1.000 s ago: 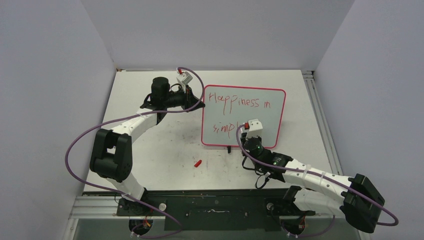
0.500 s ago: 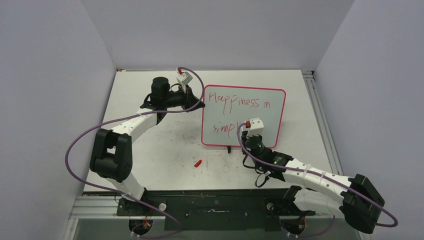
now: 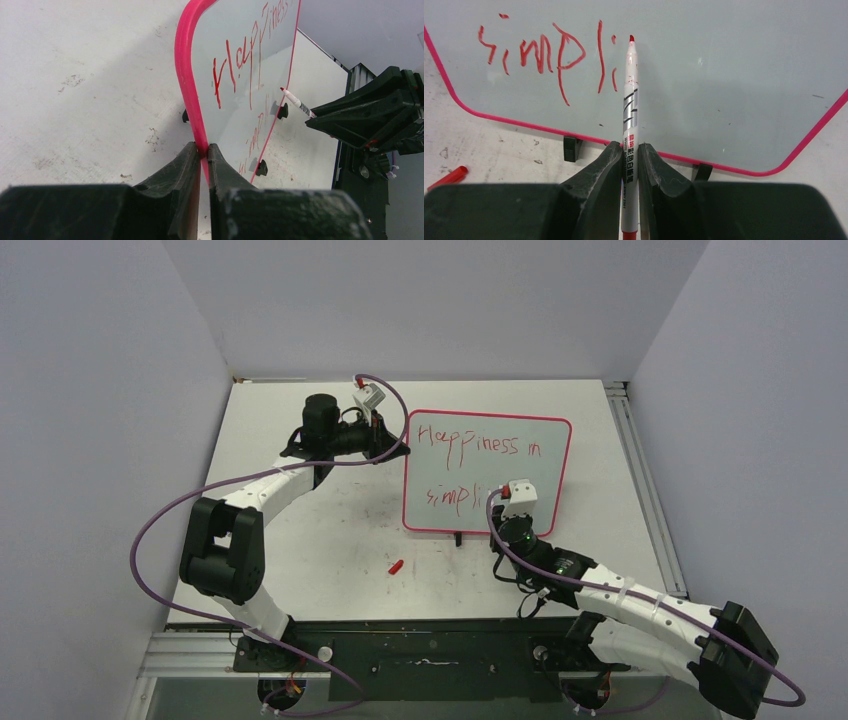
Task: Write a sentence on the whiteboard
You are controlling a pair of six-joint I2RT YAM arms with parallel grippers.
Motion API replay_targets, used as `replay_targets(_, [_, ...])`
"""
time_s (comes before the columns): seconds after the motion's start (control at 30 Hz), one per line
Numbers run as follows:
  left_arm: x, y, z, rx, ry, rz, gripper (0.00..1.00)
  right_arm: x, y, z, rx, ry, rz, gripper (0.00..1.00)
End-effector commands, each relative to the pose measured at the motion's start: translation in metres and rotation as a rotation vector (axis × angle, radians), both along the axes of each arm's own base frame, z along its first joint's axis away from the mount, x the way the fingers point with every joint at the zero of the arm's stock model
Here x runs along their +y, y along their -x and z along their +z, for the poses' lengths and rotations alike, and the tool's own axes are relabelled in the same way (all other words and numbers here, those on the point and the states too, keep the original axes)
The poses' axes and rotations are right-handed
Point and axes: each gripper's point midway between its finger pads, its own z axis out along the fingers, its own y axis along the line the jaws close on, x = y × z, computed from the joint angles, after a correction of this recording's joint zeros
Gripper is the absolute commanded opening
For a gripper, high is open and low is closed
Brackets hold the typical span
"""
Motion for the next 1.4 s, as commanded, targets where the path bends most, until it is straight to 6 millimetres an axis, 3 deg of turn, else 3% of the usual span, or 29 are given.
replay_targets(0.0, [-0.001, 0.002, 0.041, -0.123, 0.042, -0.030, 0.00, -0.006, 0.000, -0.005, 0.010, -0.012, -0.041, 0.05])
replay_targets(0.73, [-0.001, 0.002, 0.040, -0.120, 0.041, -0.031, 0.00, 0.000, -0.006, -0.019, 0.031, 0.036, -0.014, 0.05])
replay_targets(1.37, [-0.001, 0.003, 0.043, -0.127, 0.046, -0.032, 0.00, 0.006, 0.014, -0.036, 0.090, 0.031, 0.035, 0.05])
